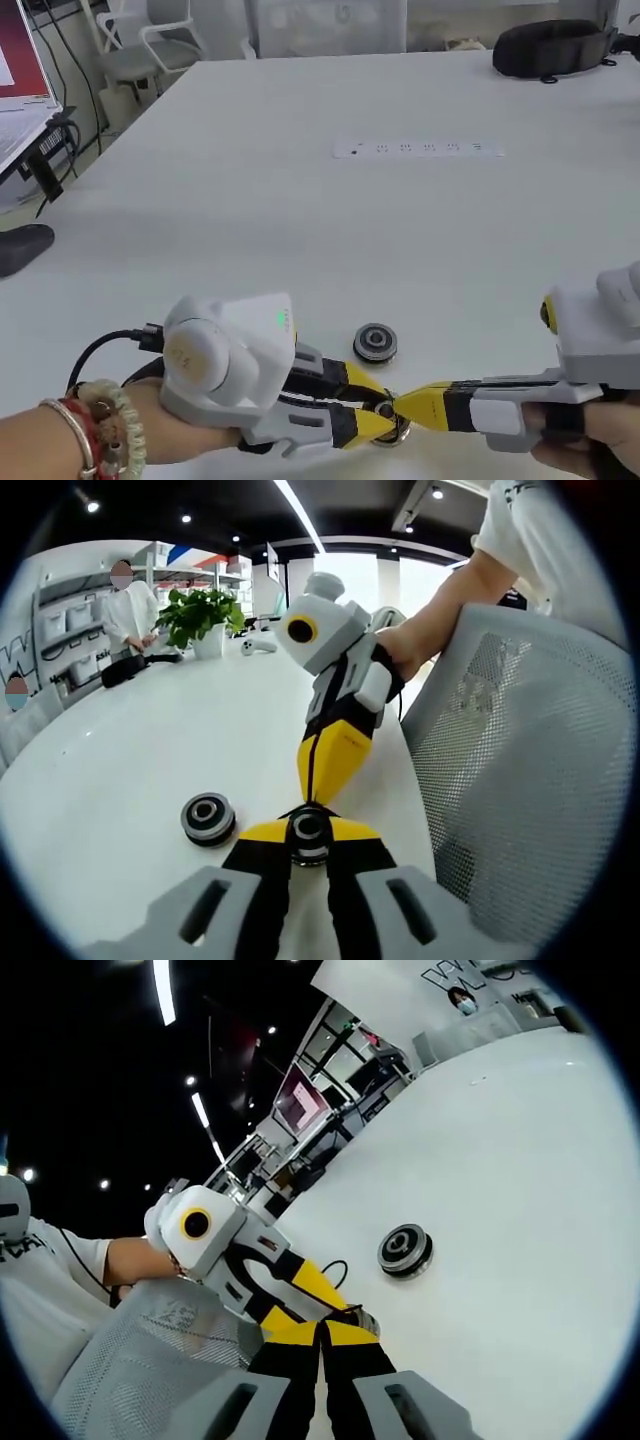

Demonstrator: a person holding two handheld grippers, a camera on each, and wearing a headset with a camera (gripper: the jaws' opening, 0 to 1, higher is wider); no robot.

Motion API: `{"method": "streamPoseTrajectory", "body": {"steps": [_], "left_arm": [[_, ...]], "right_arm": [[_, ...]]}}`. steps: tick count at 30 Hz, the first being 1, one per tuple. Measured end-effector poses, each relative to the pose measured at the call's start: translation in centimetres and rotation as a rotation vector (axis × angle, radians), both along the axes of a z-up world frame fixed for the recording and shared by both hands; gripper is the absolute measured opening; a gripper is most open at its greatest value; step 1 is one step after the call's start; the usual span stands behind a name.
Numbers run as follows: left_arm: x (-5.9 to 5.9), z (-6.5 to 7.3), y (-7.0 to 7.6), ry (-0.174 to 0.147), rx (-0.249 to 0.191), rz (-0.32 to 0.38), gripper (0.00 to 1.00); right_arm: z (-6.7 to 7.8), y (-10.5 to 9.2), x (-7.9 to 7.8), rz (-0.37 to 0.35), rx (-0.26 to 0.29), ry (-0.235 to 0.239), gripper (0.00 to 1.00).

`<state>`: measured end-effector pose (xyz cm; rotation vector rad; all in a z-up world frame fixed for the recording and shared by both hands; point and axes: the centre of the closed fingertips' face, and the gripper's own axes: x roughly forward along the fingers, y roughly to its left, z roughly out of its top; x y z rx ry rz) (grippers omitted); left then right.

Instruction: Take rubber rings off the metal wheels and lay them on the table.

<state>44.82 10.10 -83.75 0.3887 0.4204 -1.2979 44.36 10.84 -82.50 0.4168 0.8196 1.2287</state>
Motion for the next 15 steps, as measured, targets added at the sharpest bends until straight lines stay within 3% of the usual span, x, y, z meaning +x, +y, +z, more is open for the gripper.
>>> {"method": "streamPoseTrajectory", "body": {"steps": [6, 8, 11, 14, 15], "left_arm": [[0.0, 0.0, 0.0, 0.000, -0.001, 0.001, 0.08], [0.0, 0.0, 0.0, 0.004, -0.004, 0.003, 0.08], [0.0, 0.0, 0.0, 0.010, -0.005, 0.003, 0.08], [0.0, 0.0, 0.0, 0.012, 0.002, 0.003, 0.08], [0.0, 0.0, 0.0, 0.013, 0.007, 0.003, 0.08]], "right_arm": [[0.0, -0.1, 0.1, -0.018, 0.012, 0.020, 0.00], [-0.8, -0.6, 0.4, -0.042, -0.038, 0.037, 0.00], [-0.9, -0.6, 0.4, -0.046, -0.028, 0.041, 0.00], [-1.5, -0.8, 0.5, -0.040, -0.072, 0.021, 0.00], [-1.3, -0.8, 0.4, -0.041, -0.061, 0.031, 0.00]]}}
